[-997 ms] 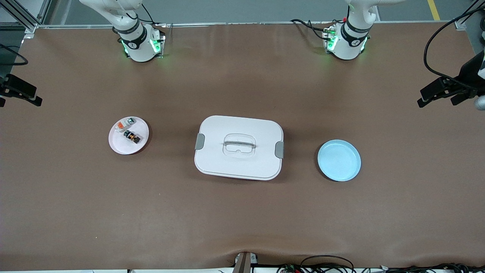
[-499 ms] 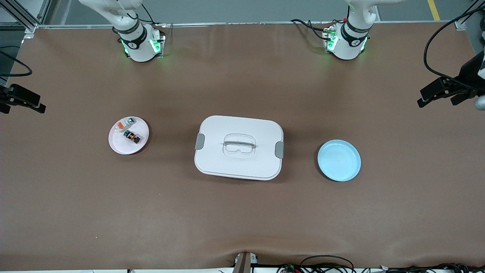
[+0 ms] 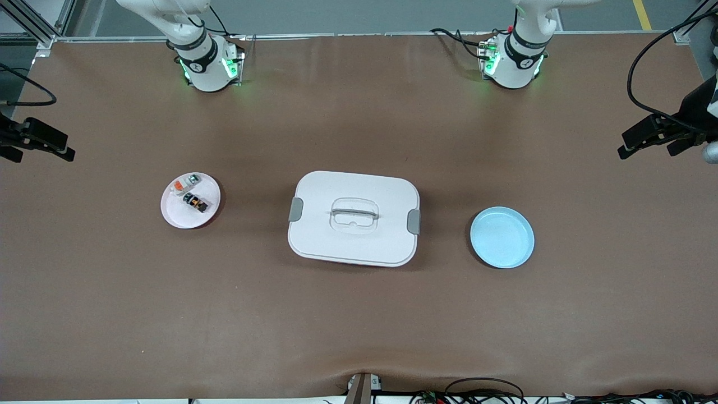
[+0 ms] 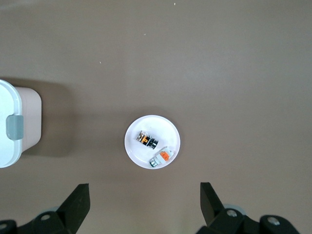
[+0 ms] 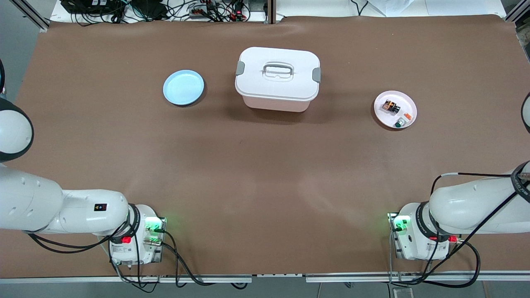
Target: Transfer orange switch to right arm and place
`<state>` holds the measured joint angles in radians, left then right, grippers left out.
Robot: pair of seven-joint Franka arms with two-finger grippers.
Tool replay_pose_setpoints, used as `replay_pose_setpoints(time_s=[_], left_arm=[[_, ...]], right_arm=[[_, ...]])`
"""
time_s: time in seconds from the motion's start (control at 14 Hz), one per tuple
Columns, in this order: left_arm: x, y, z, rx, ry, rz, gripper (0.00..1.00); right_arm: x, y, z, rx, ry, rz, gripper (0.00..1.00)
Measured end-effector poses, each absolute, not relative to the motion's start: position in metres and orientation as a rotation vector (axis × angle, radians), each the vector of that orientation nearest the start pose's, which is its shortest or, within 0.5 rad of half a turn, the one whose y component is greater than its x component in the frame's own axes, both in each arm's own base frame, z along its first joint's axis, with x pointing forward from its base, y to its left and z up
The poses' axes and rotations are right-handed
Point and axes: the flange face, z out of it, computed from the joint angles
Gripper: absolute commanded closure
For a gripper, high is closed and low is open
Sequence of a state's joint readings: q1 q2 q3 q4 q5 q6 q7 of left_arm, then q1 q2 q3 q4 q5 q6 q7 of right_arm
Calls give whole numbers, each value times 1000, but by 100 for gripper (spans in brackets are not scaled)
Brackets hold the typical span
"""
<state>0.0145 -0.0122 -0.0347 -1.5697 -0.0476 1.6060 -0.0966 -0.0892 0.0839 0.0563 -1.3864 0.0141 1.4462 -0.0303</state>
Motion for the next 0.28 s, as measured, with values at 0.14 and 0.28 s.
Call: replay_pose_setpoints(time_s=[0.14,0.28], left_arm=[[554,-16,635,-3188,-122,-73,0],[554,-16,635,-3188,-122,-73,0]], right_arm=[[559,-18,651,-3124,2,30,0],[553,-17,653,-3125,7,26,0]])
